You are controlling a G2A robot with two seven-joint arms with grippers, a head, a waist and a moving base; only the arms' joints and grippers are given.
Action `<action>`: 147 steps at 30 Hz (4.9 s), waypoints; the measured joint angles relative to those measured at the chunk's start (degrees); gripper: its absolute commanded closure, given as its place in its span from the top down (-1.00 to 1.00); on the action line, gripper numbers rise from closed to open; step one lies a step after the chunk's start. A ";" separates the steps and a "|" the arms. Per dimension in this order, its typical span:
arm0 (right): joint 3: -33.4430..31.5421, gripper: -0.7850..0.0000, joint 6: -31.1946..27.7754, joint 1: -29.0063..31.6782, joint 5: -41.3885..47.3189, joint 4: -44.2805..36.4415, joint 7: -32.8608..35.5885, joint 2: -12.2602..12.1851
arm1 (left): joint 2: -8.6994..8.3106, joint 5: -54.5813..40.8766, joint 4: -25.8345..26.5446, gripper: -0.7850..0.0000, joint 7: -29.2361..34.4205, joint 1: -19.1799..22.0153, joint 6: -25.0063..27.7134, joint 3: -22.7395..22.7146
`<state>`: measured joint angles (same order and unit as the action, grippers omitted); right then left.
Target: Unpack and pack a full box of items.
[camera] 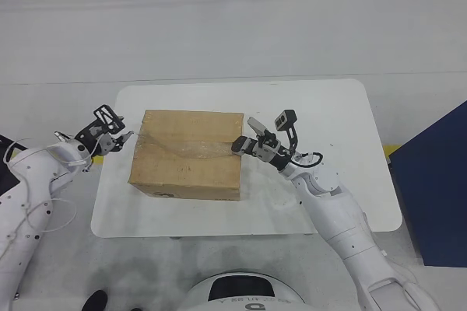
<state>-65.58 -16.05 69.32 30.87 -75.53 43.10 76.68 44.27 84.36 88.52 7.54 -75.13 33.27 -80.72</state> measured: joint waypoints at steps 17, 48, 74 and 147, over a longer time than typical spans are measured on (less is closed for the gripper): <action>0.00 1.00 0.00 0.00 0.00 0.00 0.00 0.00 | 0.66 6.14 3.59 -1.00 -0.25 -1.18 -0.34 2.12; 0.00 1.00 0.00 0.00 0.00 0.00 0.00 0.00 | 0.68 -29.39 9.09 -1.00 25.16 -5.16 4.61 -7.64; 0.00 1.00 0.00 0.00 0.00 0.00 0.00 0.00 | -0.68 -64.99 7.02 -1.00 57.70 0.56 -5.93 -9.84; 0.00 1.00 0.00 0.00 0.00 0.00 0.00 0.00 | 3.90 -114.49 -39.70 -1.00 71.07 18.40 -7.59 5.14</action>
<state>-65.58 -16.05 69.32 30.87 -75.53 43.10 76.68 48.17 -30.13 48.83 78.61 -56.73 25.68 -75.58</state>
